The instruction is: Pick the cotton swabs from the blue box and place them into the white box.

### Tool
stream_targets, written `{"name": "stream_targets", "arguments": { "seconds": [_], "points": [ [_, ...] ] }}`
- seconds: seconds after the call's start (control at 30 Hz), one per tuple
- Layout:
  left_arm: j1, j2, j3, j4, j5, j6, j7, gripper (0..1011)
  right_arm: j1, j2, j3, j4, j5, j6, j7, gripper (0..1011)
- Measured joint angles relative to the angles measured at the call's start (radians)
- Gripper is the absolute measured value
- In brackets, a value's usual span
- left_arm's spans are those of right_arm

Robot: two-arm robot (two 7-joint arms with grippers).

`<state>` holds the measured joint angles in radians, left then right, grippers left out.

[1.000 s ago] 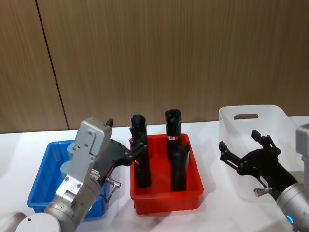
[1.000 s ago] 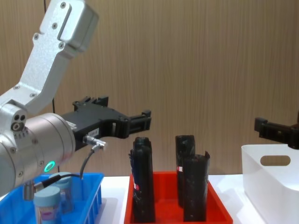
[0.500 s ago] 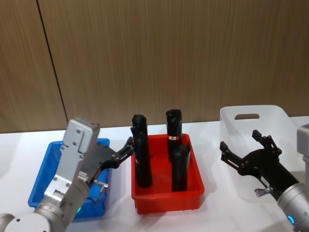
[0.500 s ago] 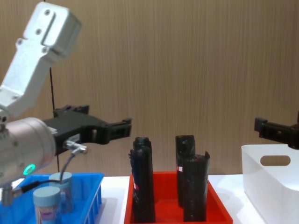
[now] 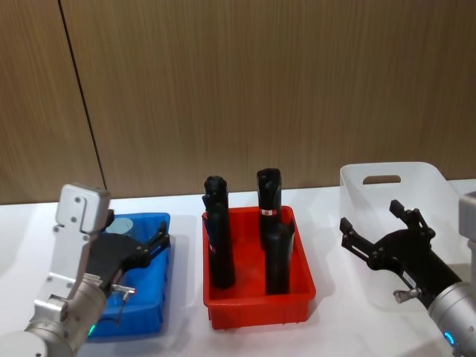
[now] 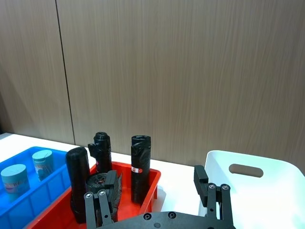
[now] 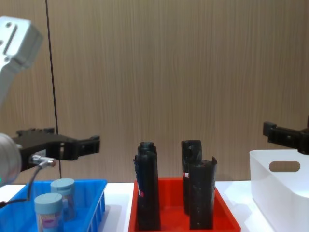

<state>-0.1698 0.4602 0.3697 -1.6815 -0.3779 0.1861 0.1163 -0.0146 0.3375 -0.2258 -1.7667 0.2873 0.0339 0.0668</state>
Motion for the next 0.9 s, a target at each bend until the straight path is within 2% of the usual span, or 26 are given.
{"name": "stream_targets", "arguments": {
  "seconds": [0.47,0.73,0.9],
  "points": [
    [-0.016,0.005,-0.038,0.072,-0.088,0.061,0.004,1004,0.000,0.000,0.000,0.000,0.000,0.000,0.000,1002],
    [-0.045,-0.010,-0.049,0.140,-0.116,0.092,-0.019,1004,0.000,0.000,0.000,0.000,0.000,0.000,0.000,1001],
    [-0.077,-0.027,-0.054,0.211,-0.131,0.111,-0.042,1004,0.000,0.000,0.000,0.000,0.000,0.000,0.000,1002]
  ]
}}
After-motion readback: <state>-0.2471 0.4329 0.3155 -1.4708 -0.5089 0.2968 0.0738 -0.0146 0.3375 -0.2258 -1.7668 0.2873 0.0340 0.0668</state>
